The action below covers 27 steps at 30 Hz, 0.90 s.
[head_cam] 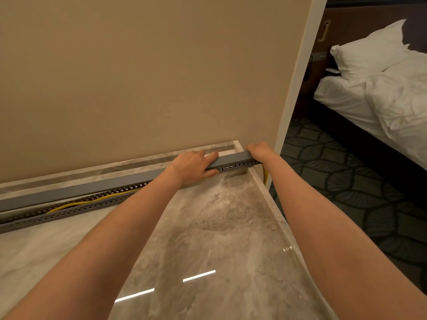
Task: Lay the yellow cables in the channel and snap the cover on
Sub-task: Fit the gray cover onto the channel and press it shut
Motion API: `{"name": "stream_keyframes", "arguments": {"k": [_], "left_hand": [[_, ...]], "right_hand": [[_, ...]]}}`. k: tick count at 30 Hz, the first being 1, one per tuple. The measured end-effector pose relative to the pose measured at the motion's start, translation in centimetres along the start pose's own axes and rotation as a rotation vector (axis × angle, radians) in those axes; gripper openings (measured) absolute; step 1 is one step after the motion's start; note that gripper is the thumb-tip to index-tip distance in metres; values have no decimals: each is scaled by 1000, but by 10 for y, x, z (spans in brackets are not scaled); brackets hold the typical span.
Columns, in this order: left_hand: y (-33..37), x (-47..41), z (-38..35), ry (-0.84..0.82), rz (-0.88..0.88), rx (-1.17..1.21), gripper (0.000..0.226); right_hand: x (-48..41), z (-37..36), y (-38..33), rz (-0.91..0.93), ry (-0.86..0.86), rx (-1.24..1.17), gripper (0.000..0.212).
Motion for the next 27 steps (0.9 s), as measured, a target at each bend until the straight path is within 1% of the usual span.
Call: {"name": "stream_keyframes", "arguments": {"k": [2, 3, 4, 6, 8, 9, 12, 17, 19, 22, 25, 27], "left_hand": [[-1, 5, -1, 9, 12, 10, 52], [0, 6, -1, 12, 11, 5, 52], [0, 6, 0, 19, 8, -12, 51], [2, 5, 1, 34, -30, -139, 50], [6, 5, 3, 18, -89, -303, 50], [7, 5, 2, 4, -94, -317, 50], [7, 7, 0, -21, -40, -190, 50], [7, 10, -1, 37, -29, -68, 48], [7, 10, 0, 44, -25, -52, 48], [7, 10, 1, 36, -2, -27, 49], [8, 10, 3, 52, 14, -62, 49], [8, 10, 4, 61, 14, -104, 48]], "right_hand": [[3, -2, -4, 11, 11, 29, 35], [4, -2, -5, 11, 11, 34, 38], [5, -3, -5, 12, 7, 32, 36], [7, -2, -3, 7, 9, 20, 33], [6, 0, 1, 4, 54, 4, 41], [6, 0, 2, 16, 85, 6, 42], [8, 1, 3, 56, 140, 16, 37], [8, 1, 12, 44, 193, 50, 45], [8, 1, 11, 53, 184, 73, 44], [7, 1, 12, 31, 149, 65, 32], [7, 1, 11, 13, 124, 32, 31], [9, -1, 12, -32, 79, -26, 29]]}}
Point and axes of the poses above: each hand's wrist, its own x-axis away from the middle knuckle, its own z-axis out of the back of the hand, y = z × x, the point moved 6 cm from there along -x, towards the middle knuckle, and after that the axes turned 3 degrees about y, right-handed, at the moved point
